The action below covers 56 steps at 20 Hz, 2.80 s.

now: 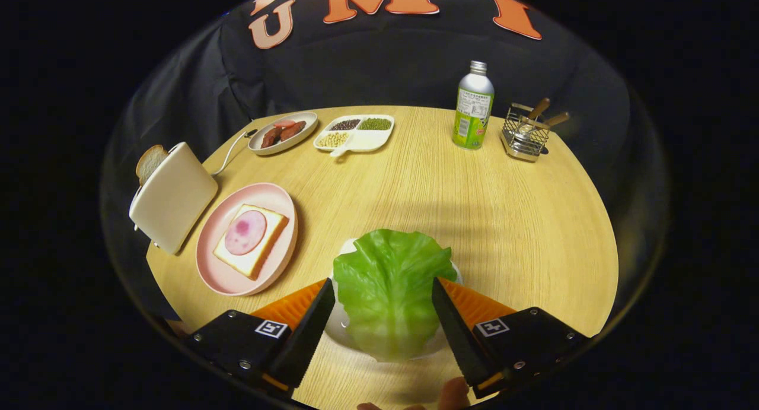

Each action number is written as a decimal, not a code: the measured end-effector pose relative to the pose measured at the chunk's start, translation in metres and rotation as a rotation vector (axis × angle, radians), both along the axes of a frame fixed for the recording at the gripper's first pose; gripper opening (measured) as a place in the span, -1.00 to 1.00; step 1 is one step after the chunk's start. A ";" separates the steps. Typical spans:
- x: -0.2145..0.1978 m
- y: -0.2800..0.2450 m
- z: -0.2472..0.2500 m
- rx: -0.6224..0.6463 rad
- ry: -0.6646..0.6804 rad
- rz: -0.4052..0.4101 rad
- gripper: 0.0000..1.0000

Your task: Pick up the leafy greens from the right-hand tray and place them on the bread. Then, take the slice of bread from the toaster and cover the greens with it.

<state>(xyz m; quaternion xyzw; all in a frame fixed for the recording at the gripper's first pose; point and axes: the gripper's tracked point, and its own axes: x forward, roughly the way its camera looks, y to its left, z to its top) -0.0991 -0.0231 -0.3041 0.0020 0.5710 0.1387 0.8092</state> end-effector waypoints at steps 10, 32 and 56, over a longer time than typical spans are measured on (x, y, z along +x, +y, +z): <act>-0.008 -0.006 -0.029 -0.081 0.063 0.066 0.90; 0.011 0.019 0.011 0.044 -0.010 -0.016 -0.75; 0.039 0.191 0.039 0.302 -0.065 0.164 -0.76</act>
